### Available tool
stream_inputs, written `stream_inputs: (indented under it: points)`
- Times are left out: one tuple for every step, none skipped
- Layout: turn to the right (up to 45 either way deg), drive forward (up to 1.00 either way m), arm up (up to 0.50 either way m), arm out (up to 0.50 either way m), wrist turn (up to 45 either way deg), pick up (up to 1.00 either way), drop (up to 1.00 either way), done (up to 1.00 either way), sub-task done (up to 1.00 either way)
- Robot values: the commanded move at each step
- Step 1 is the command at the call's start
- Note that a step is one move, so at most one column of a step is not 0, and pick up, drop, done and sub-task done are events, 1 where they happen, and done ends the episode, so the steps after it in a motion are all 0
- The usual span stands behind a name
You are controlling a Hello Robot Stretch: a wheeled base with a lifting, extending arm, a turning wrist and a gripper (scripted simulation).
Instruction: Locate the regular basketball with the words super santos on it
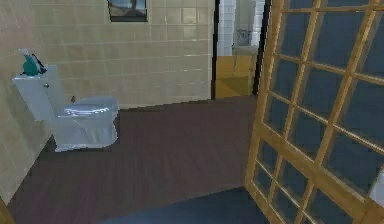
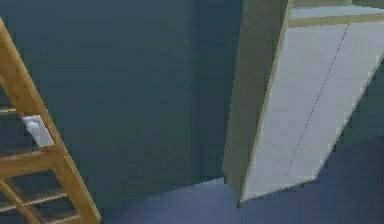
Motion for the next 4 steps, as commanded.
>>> stream_inputs:
  points:
    - [0.0,1.00,0.00,0.00,0.0,0.00,0.00,0.00,0.00]
    - [0.0,0.55,0.00,0.00,0.0,0.00,0.00,0.00,0.00]
    - [9.0,0.00,0.00,0.00,0.0,0.00,0.00,0.00,0.00]
    - [0.0,0.70,0.00,0.00,0.0,0.00,0.00,0.00,0.00]
